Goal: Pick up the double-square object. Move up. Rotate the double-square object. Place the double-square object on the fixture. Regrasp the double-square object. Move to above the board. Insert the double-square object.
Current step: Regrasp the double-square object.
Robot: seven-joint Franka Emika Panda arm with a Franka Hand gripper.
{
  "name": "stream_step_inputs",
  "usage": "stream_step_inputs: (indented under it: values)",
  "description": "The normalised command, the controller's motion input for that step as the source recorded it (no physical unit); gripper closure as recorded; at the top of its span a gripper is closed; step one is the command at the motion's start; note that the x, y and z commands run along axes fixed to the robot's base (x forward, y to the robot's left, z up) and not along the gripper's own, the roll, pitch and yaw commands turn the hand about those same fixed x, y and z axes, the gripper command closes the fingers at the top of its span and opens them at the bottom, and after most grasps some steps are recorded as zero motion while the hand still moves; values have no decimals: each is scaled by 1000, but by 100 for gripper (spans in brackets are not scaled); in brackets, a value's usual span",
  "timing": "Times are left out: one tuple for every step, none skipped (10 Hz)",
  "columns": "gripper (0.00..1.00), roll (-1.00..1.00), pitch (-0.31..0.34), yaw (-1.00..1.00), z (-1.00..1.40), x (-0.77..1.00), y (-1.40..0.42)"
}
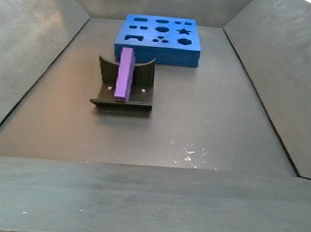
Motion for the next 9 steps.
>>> stream_step_inputs:
  values:
    - [0,1000,67,43,-16,64,-33]
    - [0,1000,79,49,-14,74,-38]
    - [0,1000,114,67,-12,88,-41]
    - [0,1000,145,88,-15,99,-44]
    - [0,889,172,120,-21,104,-46]
    - [0,767,168,132,-18,104,-49]
    - [0,521,150,161,-20,107,-50]
    - [0,353,133,174,-18,103,-46]
    - [0,211,95,189,-7,91,-37]
